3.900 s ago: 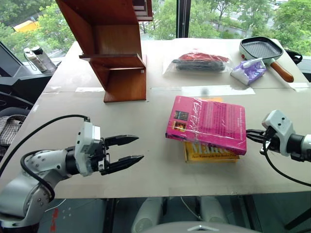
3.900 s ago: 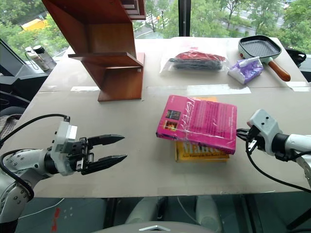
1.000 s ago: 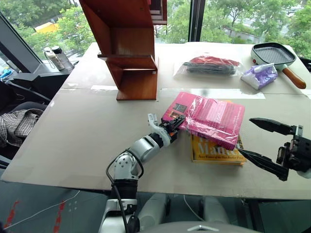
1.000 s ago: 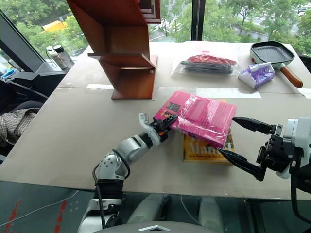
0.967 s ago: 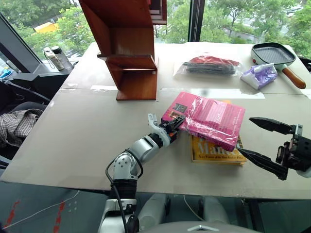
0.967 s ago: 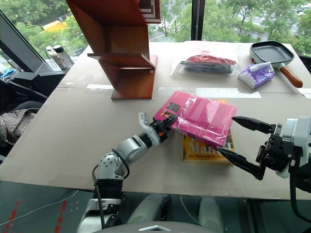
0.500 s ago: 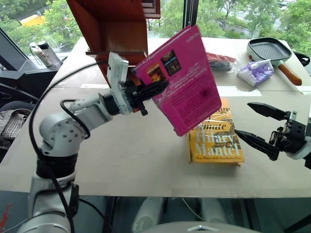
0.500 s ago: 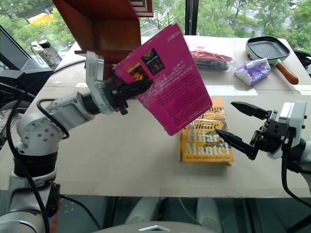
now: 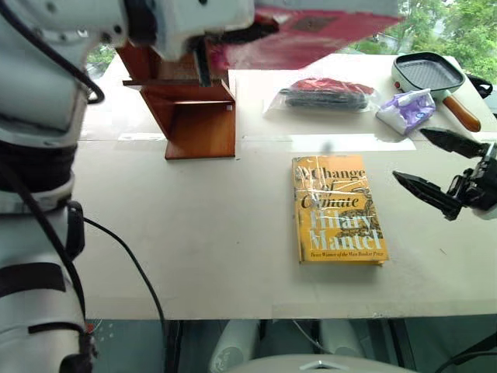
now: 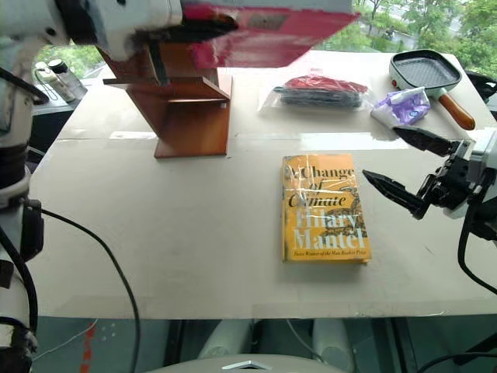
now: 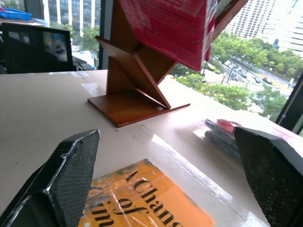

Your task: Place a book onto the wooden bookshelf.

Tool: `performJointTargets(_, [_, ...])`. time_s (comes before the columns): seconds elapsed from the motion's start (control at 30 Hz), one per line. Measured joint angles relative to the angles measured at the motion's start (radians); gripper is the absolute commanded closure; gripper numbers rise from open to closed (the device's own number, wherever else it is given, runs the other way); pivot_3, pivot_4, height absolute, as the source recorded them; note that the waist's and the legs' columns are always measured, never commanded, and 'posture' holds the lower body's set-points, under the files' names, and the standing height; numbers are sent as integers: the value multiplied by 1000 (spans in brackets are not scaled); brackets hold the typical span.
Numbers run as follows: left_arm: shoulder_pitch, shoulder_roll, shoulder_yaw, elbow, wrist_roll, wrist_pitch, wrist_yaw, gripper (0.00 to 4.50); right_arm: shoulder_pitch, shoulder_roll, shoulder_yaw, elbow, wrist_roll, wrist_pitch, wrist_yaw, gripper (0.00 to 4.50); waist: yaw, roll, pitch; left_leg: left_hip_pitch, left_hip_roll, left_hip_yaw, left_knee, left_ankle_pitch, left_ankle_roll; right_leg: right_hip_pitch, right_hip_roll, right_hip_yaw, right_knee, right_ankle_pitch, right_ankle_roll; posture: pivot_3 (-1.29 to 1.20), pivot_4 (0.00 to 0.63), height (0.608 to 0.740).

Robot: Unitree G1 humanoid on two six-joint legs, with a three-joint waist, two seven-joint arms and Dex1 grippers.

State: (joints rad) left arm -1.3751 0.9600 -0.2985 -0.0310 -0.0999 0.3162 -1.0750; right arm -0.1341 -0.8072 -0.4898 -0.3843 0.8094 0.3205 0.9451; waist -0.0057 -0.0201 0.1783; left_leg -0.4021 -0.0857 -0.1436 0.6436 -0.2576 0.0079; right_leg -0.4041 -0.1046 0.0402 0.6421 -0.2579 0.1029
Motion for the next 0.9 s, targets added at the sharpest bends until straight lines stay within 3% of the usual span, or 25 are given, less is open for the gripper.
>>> performJointTargets(0.27, [-51, 24, -93, 163, 261, -48, -102, 4424, -61, 12, 13, 168, -61, -104, 96, 0, -17, 0, 0, 0, 0, 0, 4, 0, 0, 0, 0, 0, 3, 0, 0, 0, 150, 740])
performJointTargets(0.53, [-97, 7, -219, 155, 565, 114, -201, 4424, -137, 44, 61, 252, -103, -183, 142, 0, -30, 1, 0, 0, -1, 0, 7, 0, 0, 0, 0, 0, 7, 0, 0, 0, 150, 740])
performJointTargets(0.9, [-52, -192, -300, 151, 851, 383, -248, 4424, -206, 30, 60, 310, -99, -188, 156, 0, -34, 7, -1, 9, 1, 0, 11, 0, 2, 4, 2, 3, 22, 0, 0, 0, 150, 740])
